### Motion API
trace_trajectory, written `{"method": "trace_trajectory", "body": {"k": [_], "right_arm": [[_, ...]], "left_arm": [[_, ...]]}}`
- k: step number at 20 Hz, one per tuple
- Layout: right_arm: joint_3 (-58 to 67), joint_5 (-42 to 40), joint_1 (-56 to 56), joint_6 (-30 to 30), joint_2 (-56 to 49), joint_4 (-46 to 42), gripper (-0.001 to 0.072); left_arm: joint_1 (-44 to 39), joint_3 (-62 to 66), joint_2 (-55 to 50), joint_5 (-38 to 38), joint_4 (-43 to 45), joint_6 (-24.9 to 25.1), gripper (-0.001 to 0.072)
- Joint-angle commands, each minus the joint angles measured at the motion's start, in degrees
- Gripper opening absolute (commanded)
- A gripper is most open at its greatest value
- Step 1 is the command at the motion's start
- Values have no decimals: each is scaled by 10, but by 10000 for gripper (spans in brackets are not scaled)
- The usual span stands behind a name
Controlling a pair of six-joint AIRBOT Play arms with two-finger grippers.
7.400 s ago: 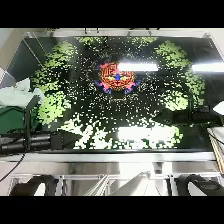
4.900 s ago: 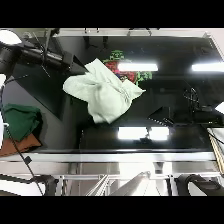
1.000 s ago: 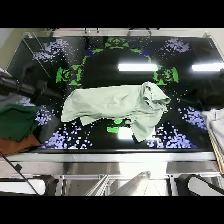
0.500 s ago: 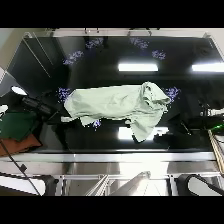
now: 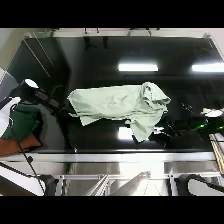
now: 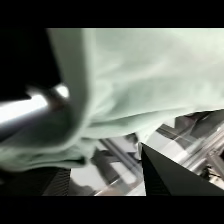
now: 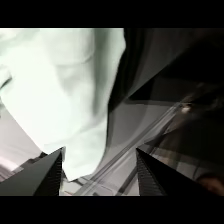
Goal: Fold the shirts.
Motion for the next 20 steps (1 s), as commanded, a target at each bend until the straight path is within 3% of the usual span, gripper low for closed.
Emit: {"method": "trace_trajectory", "body": {"k": [1, 8, 16, 17, 19, 20], "right_arm": [[11, -34, -8, -13, -24, 11, 503], [44, -49, -30, -14, -24, 37, 503], [45, -49, -30, -17, -24, 63, 503], [45, -49, -30, -17, -24, 63, 503], [45, -49, -30, -17, -26, 62, 502], [45, -49, -30, -17, -28, 63, 502]], "left_arm": [[34, 30, 35, -90, -9, 0, 508], [131, -53, 108, 69, -10, 10, 508], [53, -50, -1, 108, -16, 32, 506], [39, -42, -12, 102, -16, 32, 488], [14, -21, -21, 98, -16, 32, 382], [5, -14, -21, 98, -14, 36, 249]]}}
